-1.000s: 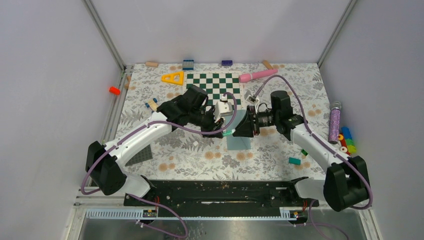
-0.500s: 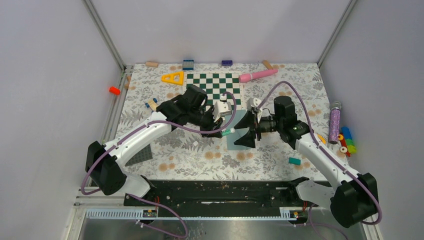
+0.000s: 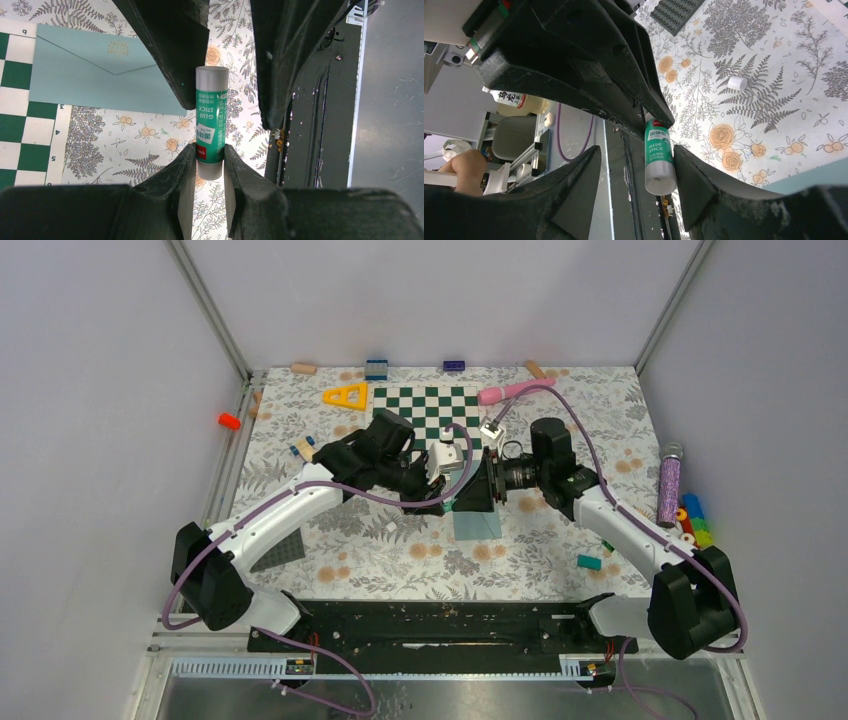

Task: Place the letter into the envelope and seal it
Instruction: Screw the solid glue.

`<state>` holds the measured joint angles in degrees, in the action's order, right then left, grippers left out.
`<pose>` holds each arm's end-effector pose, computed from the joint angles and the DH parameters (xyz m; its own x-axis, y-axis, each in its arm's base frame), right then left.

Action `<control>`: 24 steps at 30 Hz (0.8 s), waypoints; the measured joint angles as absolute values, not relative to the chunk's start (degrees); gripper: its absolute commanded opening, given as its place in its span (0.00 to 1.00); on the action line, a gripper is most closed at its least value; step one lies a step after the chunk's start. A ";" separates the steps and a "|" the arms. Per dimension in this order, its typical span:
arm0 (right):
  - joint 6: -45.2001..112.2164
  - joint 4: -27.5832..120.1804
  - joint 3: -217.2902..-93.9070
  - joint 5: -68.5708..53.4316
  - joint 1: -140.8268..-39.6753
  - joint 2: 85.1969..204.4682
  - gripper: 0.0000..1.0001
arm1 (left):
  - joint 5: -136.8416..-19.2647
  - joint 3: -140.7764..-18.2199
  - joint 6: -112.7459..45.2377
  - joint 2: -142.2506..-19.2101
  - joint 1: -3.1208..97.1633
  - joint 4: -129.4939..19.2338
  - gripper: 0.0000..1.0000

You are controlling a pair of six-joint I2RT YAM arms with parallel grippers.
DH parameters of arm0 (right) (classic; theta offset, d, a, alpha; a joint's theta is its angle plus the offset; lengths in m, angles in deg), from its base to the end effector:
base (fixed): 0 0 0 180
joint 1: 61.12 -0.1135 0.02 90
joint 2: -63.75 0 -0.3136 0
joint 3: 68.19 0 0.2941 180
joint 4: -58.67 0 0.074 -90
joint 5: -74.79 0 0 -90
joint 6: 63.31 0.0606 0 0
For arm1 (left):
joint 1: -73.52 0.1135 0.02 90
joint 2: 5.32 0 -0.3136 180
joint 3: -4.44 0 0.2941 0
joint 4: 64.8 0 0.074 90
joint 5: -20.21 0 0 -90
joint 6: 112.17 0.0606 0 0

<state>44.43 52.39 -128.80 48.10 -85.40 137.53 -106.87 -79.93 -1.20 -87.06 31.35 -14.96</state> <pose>0.2642 0.1786 0.3139 -0.5794 -0.1112 -0.8074 -0.8149 0.1017 0.5707 0.2362 -0.2633 0.3476 -0.2076 0.5732 -0.7927 0.9782 0.1191 -0.1700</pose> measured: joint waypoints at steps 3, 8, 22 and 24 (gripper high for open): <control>43.86 51.45 -128.67 47.03 -86.36 137.51 0.56 | -106.87 -79.93 -1.20 -87.06 31.35 -14.88 0.00; 42.57 49.53 -128.30 46.15 -86.71 137.51 0.52 | -106.85 -79.93 -1.20 -87.06 31.35 -14.77 0.00; 39.29 47.39 -128.10 43.75 -87.21 137.36 0.07 | -106.96 -79.93 -1.20 -87.06 31.35 -14.13 0.10; 39.18 47.36 -128.10 43.75 -87.34 137.36 0.04 | -106.96 -79.93 -1.18 -87.06 31.35 -14.02 0.40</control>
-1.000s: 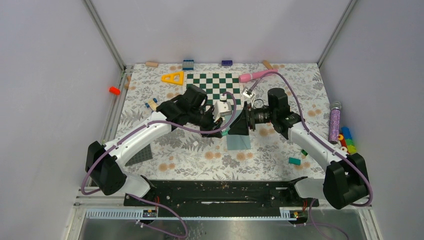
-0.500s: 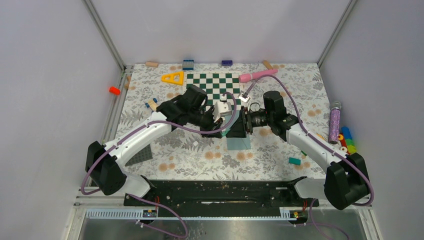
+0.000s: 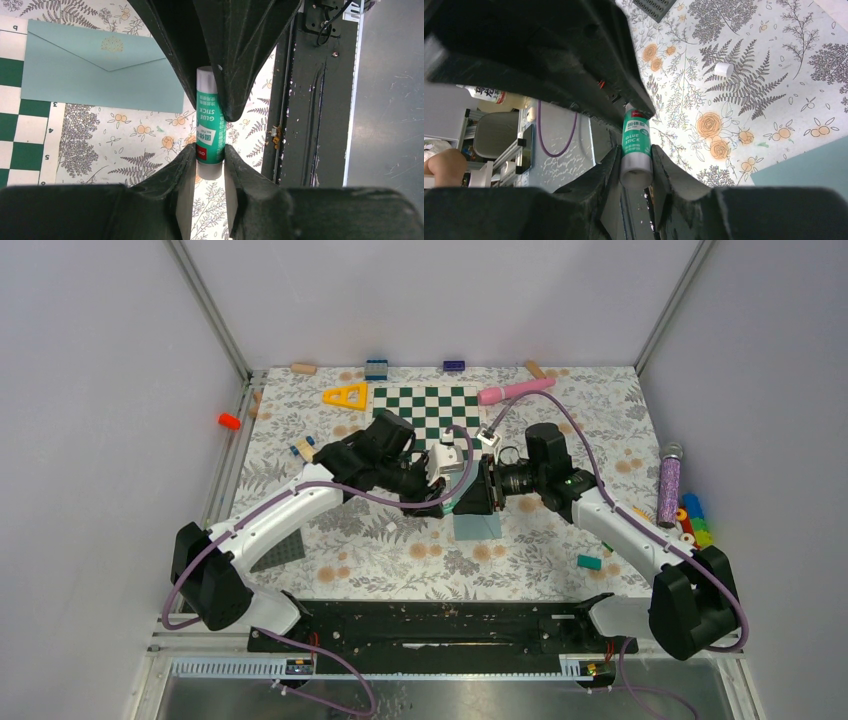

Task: Place the letter into the envelope and seal it
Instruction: Screw the solid glue, then pick up the solid glue cap from the center of the board.

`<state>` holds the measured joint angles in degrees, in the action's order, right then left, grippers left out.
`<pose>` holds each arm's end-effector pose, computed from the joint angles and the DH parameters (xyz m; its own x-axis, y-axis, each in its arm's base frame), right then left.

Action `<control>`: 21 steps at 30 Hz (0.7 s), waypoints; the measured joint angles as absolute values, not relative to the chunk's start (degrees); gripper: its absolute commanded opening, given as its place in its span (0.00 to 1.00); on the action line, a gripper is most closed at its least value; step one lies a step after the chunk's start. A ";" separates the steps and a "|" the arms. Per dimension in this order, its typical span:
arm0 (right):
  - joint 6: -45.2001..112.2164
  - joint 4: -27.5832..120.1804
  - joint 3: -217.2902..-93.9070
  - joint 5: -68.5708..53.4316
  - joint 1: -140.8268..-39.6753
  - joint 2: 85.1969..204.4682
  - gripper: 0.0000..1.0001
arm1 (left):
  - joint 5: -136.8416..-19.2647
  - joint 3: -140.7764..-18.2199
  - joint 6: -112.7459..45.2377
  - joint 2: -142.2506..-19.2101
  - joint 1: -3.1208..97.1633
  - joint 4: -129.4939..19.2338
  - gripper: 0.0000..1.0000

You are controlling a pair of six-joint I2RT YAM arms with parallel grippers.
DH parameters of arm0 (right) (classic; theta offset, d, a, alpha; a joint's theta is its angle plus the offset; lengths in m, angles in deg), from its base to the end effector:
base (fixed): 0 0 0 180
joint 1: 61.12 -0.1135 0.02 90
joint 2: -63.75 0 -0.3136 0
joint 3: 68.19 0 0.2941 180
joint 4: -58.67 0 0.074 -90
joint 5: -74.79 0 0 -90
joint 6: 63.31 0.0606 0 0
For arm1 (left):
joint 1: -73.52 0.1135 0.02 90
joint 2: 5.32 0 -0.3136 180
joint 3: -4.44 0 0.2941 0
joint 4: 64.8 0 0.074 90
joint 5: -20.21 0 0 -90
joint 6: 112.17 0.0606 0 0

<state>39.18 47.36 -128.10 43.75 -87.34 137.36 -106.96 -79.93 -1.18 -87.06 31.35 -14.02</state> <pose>0.2575 0.1847 0.3002 -0.5702 -0.1565 -0.8064 -0.8205 0.1571 0.5497 0.2351 -0.2623 0.3462 -0.2168 0.5815 -0.7841 0.9761 0.1196 -0.1812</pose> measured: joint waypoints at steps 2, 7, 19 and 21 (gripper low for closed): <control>39.12 47.36 -128.10 43.79 -87.34 137.36 0.04 | -106.87 -79.93 -1.38 -87.06 31.35 -14.07 0.65; 36.78 43.67 -128.10 43.75 -87.39 136.00 0.04 | -106.48 -79.93 -1.55 -86.16 32.97 -13.80 0.99; 29.24 35.30 -127.91 41.26 -82.95 131.02 0.00 | -100.69 -71.25 3.17 -78.23 42.41 -14.15 0.96; 28.85 35.32 -127.78 40.91 -82.29 131.02 0.00 | -98.98 -67.77 3.67 -80.54 42.39 -14.07 0.92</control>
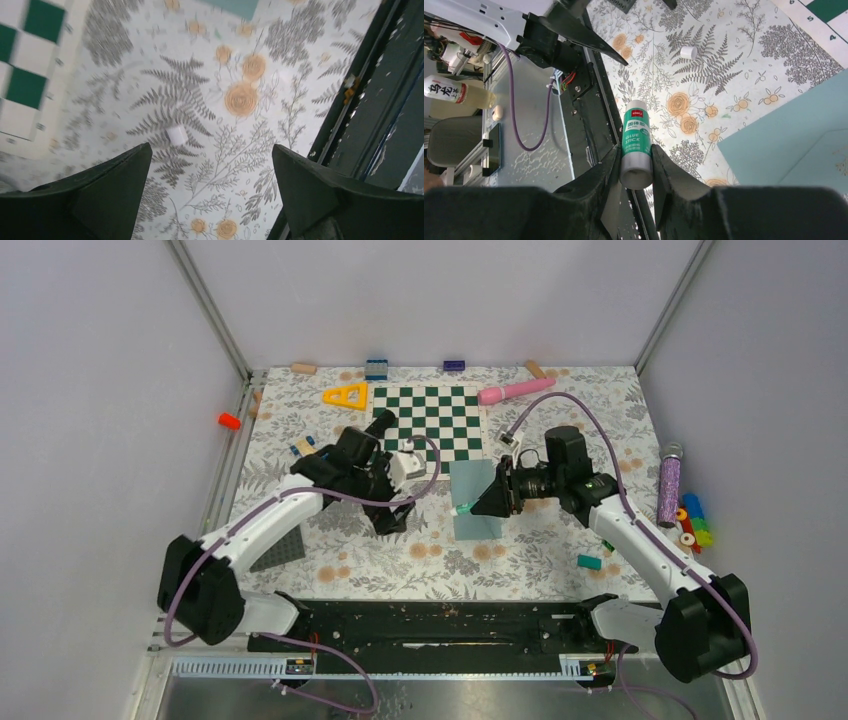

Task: Place the letter into the envelope and seal it
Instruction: Pick up the solid glue cap from the center of the board.

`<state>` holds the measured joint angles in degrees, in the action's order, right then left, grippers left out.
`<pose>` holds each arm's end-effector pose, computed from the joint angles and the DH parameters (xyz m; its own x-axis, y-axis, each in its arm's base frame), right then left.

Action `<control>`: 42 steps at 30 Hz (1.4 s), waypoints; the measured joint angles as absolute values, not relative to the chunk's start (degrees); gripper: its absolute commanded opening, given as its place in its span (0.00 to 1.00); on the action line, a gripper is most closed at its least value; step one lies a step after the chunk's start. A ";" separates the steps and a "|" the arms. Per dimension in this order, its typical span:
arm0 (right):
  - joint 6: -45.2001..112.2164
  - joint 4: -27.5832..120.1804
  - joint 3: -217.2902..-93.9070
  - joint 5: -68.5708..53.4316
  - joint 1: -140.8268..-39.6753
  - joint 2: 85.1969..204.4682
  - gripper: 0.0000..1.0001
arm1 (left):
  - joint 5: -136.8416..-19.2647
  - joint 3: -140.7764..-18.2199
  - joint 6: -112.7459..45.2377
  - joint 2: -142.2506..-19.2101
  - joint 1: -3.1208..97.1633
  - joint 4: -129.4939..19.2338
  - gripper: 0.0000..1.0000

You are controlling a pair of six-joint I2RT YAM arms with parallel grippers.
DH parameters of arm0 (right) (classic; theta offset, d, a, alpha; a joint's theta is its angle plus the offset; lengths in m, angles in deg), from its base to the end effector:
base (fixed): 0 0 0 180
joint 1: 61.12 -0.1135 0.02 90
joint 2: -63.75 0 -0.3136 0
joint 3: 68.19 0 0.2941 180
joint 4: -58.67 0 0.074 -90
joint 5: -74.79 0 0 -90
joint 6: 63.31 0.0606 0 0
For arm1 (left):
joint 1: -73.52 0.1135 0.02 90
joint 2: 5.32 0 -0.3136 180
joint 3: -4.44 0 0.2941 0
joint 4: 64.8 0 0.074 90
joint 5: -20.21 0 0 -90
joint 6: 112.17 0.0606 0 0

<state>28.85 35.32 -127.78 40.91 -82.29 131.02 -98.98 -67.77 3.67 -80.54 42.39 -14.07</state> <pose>0.2454 0.1490 0.3079 -0.5129 -0.1761 -0.8402 -0.8460 0.2698 0.4600 0.2490 -0.1849 0.2990 -0.3169 0.6359 -0.7037 0.9293 0.3567 -0.0961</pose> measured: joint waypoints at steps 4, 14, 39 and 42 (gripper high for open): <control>28.37 35.43 -127.01 40.78 -81.92 130.97 0.00 | -96.07 -63.99 4.20 -84.35 42.39 -13.91 0.85; 28.02 36.06 -125.74 40.84 -79.89 130.23 0.01 | -86.44 -65.06 3.87 -90.91 41.84 -19.33 0.61; 28.10 37.35 -125.39 41.30 -79.04 129.84 0.03 | -80.23 -65.06 1.53 -99.89 36.64 -19.27 0.34; 28.13 37.35 -125.37 41.30 -79.01 129.84 0.04 | -80.12 -65.06 1.38 -100.74 36.35 -19.25 0.30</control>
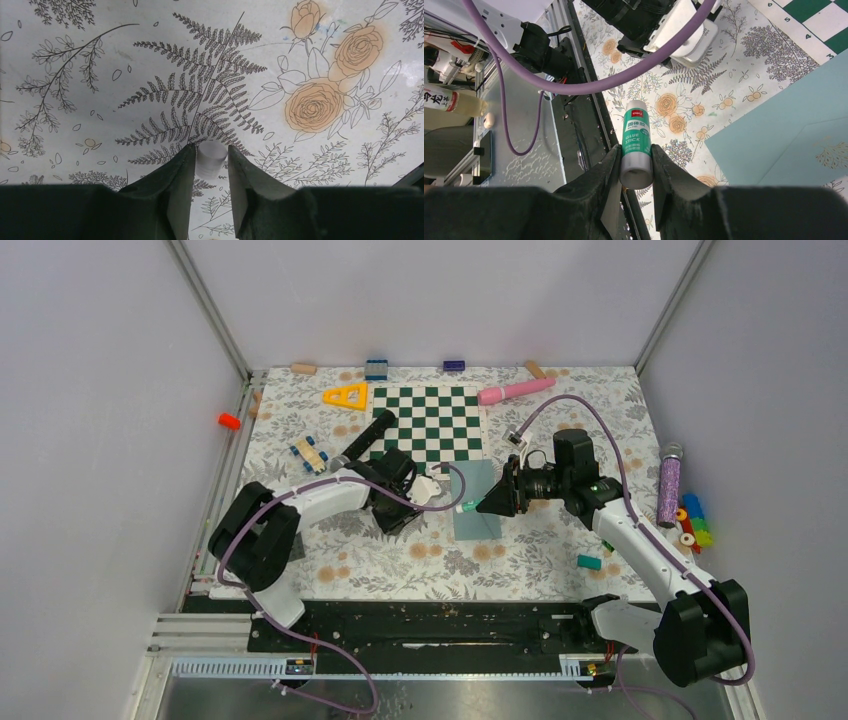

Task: Place the letter into the envelope and seal it
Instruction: Pick up the solid glue cap from the center of the board.

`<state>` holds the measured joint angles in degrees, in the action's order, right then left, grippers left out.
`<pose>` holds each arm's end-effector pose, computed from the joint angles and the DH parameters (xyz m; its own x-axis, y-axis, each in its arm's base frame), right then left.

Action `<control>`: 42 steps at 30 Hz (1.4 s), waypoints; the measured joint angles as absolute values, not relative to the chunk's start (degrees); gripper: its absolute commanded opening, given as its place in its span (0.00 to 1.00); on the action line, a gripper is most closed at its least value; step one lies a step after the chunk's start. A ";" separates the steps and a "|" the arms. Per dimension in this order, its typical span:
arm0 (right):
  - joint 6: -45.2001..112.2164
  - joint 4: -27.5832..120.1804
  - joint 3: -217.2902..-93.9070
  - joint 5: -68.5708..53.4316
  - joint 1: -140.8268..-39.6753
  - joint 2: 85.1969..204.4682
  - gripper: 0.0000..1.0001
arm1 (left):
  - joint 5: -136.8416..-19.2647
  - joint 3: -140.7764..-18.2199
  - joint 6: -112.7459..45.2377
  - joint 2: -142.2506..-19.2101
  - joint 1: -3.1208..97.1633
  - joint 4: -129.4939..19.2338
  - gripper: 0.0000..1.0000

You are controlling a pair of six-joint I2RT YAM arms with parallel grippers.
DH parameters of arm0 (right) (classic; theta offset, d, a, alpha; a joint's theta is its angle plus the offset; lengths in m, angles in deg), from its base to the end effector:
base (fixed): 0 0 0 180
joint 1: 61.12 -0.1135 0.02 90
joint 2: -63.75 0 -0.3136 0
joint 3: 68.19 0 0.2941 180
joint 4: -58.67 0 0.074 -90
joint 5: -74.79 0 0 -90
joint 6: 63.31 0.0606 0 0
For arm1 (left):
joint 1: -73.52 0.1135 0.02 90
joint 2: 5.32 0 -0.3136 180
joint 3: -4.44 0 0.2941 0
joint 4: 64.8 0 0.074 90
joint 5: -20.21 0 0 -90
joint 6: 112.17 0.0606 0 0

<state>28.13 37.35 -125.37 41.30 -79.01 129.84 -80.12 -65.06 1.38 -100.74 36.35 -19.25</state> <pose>0.2474 0.1330 0.3005 -0.5005 -0.1470 -0.8532 -0.8429 0.3075 0.4415 0.2776 -0.2241 0.1705 -0.4370 0.8246 -0.3593 0.8884 0.4582 -0.0289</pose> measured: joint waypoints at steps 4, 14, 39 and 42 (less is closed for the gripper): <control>28.23 37.35 -125.31 41.30 -78.97 129.84 0.04 | -79.81 -65.06 1.33 -101.33 36.31 -19.18 0.28; 28.28 37.38 -125.28 41.37 -78.95 129.84 0.05 | -78.98 -65.06 1.77 -101.37 36.31 -18.85 0.64; 28.26 37.44 -125.09 41.39 -78.95 129.84 0.07 | -78.55 -62.62 5.29 -99.41 36.33 -17.52 0.31; 28.28 37.44 -125.09 41.39 -78.95 129.84 0.07 | -78.72 -62.24 5.55 -99.41 36.33 -17.59 0.25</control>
<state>28.28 37.44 -125.09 41.39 -78.95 129.84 -78.72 -62.24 5.55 -99.41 36.33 -17.59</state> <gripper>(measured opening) 0.318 0.298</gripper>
